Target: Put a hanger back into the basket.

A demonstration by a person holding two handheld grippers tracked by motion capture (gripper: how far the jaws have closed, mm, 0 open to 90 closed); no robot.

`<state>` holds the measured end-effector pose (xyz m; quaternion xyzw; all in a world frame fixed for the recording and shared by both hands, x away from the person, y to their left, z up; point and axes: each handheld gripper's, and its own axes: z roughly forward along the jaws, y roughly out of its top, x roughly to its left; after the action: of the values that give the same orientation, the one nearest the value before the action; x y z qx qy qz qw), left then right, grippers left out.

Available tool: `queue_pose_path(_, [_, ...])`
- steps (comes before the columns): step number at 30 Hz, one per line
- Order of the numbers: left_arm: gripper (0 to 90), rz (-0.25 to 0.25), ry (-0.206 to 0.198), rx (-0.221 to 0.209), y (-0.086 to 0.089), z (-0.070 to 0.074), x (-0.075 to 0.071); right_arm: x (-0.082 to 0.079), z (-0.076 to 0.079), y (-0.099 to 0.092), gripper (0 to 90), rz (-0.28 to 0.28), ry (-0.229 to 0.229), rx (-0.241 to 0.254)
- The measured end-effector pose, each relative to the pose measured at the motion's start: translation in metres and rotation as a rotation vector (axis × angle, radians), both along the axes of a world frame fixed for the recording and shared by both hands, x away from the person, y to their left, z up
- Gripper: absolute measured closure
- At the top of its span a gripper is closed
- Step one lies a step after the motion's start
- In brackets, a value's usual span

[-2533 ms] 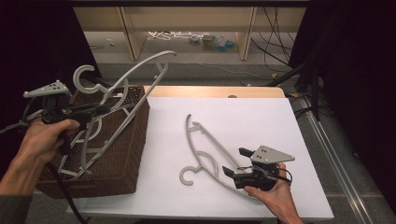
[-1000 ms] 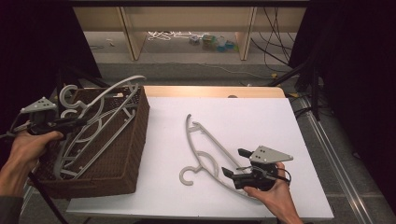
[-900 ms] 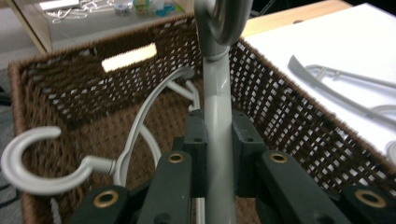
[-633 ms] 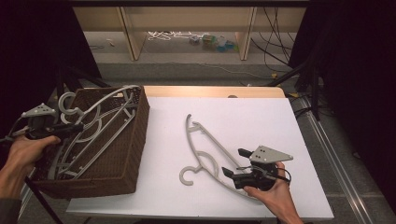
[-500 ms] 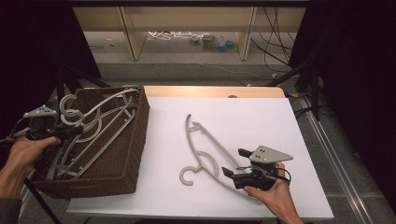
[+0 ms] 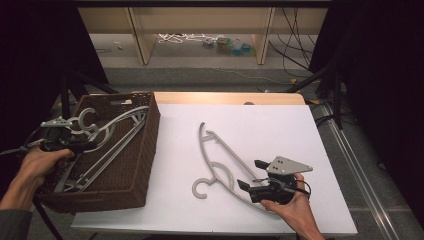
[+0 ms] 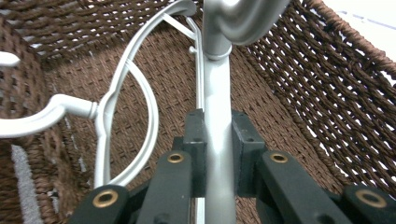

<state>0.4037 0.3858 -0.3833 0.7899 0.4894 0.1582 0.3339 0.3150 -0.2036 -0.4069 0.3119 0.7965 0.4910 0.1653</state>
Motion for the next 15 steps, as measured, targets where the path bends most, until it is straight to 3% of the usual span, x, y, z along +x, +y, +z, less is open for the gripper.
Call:
queue_pose_path(7, [78.2, 0.042, 0.060, 0.015, -0.010, -0.016, 0.013, 0.000, 0.001, -0.003, 17.1, -0.011, 0.003, -0.010])
queue_pose_path(15, [77.1, 0.097, 0.069, -0.007, -0.003, -0.021, 0.014, 0.001, -0.001, -0.002, 17.1, -0.009, -0.005, 0.006])
